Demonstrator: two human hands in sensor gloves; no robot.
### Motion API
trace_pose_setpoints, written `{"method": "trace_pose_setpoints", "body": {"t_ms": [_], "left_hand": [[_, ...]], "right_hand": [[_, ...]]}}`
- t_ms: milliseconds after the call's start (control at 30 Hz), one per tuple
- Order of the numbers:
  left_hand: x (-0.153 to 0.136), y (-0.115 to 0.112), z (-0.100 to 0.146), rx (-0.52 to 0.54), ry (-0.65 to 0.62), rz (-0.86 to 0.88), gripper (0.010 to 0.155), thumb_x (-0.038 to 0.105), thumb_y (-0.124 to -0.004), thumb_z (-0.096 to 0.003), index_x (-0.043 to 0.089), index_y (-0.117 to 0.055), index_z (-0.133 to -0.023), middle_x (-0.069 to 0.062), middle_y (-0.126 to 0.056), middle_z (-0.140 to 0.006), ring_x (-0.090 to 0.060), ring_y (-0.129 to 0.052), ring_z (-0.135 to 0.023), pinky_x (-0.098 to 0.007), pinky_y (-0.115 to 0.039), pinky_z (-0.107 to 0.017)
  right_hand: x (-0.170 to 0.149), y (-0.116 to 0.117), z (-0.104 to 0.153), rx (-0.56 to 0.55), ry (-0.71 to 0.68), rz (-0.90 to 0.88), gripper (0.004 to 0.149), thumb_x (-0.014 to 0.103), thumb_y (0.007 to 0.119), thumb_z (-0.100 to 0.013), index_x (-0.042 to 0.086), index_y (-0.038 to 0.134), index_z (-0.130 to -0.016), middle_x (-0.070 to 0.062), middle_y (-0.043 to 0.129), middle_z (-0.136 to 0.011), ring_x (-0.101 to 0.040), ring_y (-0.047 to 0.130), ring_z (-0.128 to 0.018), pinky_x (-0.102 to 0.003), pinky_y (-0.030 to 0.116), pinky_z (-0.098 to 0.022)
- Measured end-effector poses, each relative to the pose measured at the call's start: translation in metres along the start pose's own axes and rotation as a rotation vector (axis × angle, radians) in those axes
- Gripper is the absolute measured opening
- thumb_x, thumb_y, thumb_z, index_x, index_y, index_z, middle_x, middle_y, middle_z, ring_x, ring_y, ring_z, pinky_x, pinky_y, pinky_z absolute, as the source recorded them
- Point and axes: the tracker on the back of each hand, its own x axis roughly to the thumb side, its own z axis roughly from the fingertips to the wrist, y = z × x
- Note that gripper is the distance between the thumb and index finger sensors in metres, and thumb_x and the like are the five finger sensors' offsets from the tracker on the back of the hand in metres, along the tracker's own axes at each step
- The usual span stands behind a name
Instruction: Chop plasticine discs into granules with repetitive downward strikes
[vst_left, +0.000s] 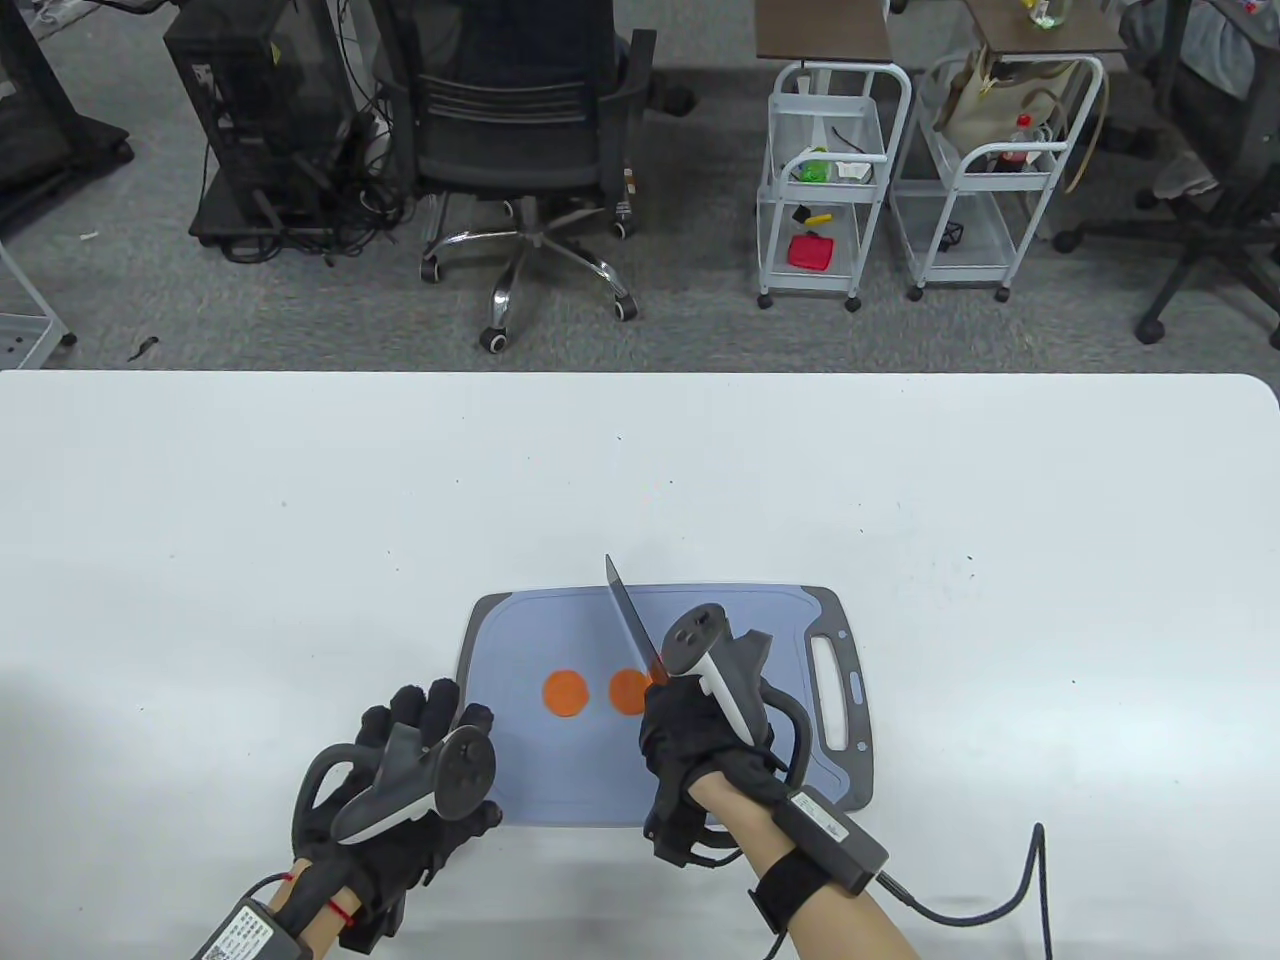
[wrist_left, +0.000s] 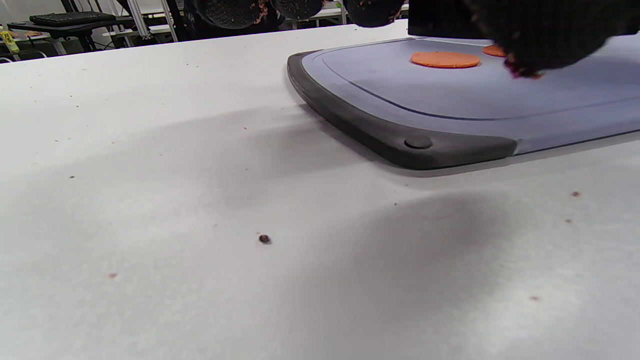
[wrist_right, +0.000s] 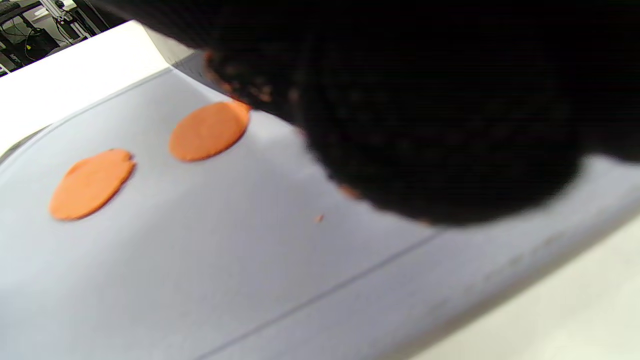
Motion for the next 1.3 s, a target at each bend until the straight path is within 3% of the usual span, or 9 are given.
{"method": "trace_pose_setpoints", "body": {"t_ms": [267, 367, 600, 667, 800, 1067, 1133, 1200, 1300], "left_hand": [[0.001, -0.002, 0.0, -0.021, 0.006, -0.011, 0.091, 0.066, -0.064, -0.0314, 0.027, -0.042, -0.111, -0.019, -0.033, -0.123, -0.054, -0.046, -0.109, -0.068, -0.041, -0.075], [0.001, -0.002, 0.0, -0.032, 0.011, -0.014, 0.091, 0.066, -0.064, -0.0314, 0.028, -0.042, -0.111, -0.018, -0.033, -0.123, -0.054, -0.046, -0.109, -0.068, -0.041, -0.075], [0.001, -0.003, 0.0, -0.048, 0.002, -0.011, 0.09, 0.066, -0.064, -0.0315, 0.028, -0.043, -0.111, -0.018, -0.034, -0.123, -0.054, -0.047, -0.109, -0.069, -0.041, -0.075], [0.002, -0.004, -0.001, -0.055, 0.005, -0.014, 0.092, 0.066, -0.064, -0.0315, 0.027, -0.04, -0.111, -0.018, -0.034, -0.123, -0.054, -0.047, -0.109, -0.068, -0.041, -0.075], [0.002, -0.005, -0.002, -0.056, 0.008, -0.009, 0.092, 0.066, -0.064, -0.0315, 0.027, -0.039, -0.111, -0.018, -0.034, -0.123, -0.054, -0.047, -0.109, -0.068, -0.041, -0.075], [-0.004, -0.003, -0.002, -0.019, 0.014, 0.023, 0.094, 0.066, -0.064, -0.0315, 0.025, -0.035, -0.111, -0.018, -0.034, -0.123, -0.053, -0.047, -0.109, -0.068, -0.041, -0.075], [-0.003, -0.002, -0.002, -0.022, 0.016, 0.027, 0.094, 0.066, -0.064, -0.0315, 0.025, -0.035, -0.111, -0.018, -0.034, -0.123, -0.053, -0.047, -0.109, -0.068, -0.041, -0.075], [-0.002, -0.004, -0.003, -0.036, 0.015, 0.022, 0.094, 0.066, -0.064, -0.0315, 0.025, -0.035, -0.111, -0.018, -0.034, -0.123, -0.053, -0.047, -0.109, -0.068, -0.041, -0.075], [0.0, -0.006, -0.004, -0.05, 0.009, 0.017, 0.094, 0.066, -0.064, -0.0315, 0.025, -0.035, -0.111, -0.018, -0.034, -0.123, -0.053, -0.047, -0.109, -0.068, -0.041, -0.075]], "right_hand": [[0.02, 0.002, -0.007, -0.034, 0.029, 0.152, 0.056, 0.051, 0.069, -0.05, 0.004, 0.077, -0.079, -0.001, 0.098, -0.039, -0.018, 0.111, -0.004, -0.047, 0.095, -0.012], [0.021, 0.013, -0.023, -0.101, -0.002, 0.01, 0.056, 0.052, 0.07, -0.05, 0.005, 0.076, -0.077, 0.002, 0.097, -0.037, -0.017, 0.109, -0.001, -0.046, 0.095, -0.011], [0.035, -0.021, -0.022, 0.111, 0.092, 0.09, 0.056, 0.052, 0.07, -0.051, 0.004, 0.077, -0.079, 0.0, 0.098, -0.038, -0.018, 0.11, -0.003, -0.047, 0.095, -0.012], [0.031, -0.015, -0.016, 0.087, 0.091, 0.097, 0.056, 0.052, 0.07, -0.051, 0.004, 0.077, -0.079, 0.0, 0.098, -0.038, -0.018, 0.111, -0.003, -0.047, 0.095, -0.012], [0.021, 0.016, -0.021, -0.105, 0.03, -0.033, 0.056, 0.053, 0.071, -0.05, 0.005, 0.076, -0.077, 0.001, 0.097, -0.036, -0.018, 0.109, -0.001, -0.047, 0.095, -0.011], [0.031, -0.016, -0.026, 0.147, 0.101, 0.016, 0.056, 0.052, 0.07, -0.05, 0.004, 0.076, -0.079, 0.0, 0.098, -0.039, -0.019, 0.111, -0.004, -0.048, 0.095, -0.013], [0.022, -0.011, -0.02, 0.135, 0.09, 0.012, 0.056, 0.052, 0.07, -0.051, 0.005, 0.076, -0.079, 0.0, 0.098, -0.038, -0.018, 0.111, -0.004, -0.047, 0.095, -0.013], [0.012, 0.014, -0.018, 0.064, 0.07, -0.05, 0.056, 0.052, 0.07, -0.05, 0.004, 0.075, -0.079, 0.0, 0.098, -0.038, -0.019, 0.111, -0.004, -0.048, 0.095, -0.012], [0.019, 0.016, -0.023, -0.036, 0.058, -0.069, 0.056, 0.053, 0.071, -0.05, 0.005, 0.076, -0.077, 0.002, 0.097, -0.036, -0.017, 0.11, -0.002, -0.047, 0.095, -0.012]]}}
